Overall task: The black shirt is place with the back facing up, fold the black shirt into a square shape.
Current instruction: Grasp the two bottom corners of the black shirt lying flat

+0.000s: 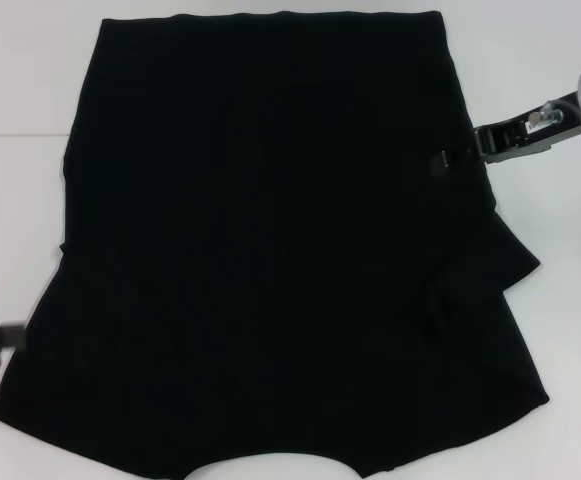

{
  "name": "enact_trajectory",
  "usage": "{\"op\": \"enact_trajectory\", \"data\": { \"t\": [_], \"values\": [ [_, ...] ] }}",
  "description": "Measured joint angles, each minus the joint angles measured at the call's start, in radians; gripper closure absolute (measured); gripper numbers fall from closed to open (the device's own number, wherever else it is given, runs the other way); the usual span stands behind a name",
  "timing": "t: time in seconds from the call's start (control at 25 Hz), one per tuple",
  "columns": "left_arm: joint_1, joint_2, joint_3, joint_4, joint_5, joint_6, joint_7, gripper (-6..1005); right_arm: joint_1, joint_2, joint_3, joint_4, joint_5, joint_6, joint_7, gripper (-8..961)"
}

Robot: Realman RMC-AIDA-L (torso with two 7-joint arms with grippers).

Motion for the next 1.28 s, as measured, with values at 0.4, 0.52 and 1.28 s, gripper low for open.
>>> {"op": "enact_trajectory", "data": {
  "t": [0.4,0.52,1.28],
  "values": [
    [0.032,-0.032,-0.016,-0.022,0.106,-0.108,-0.061,276,-0.012,-0.004,0.003,0.001,0.001,0.007,0.01,446],
    [0.029,-0.041,-0.012,-0.042,0.128,-0.167,-0.068,276,-0.018,-0.003,0.003,0.001,0.001,0.009,0.01,446],
    [0.011,-0.048,0.012,-0.125,0.144,-0.289,-0.072,326,-0.035,0.0,0.004,0.001,0.001,0.015,0.01,445]
  ]
}}
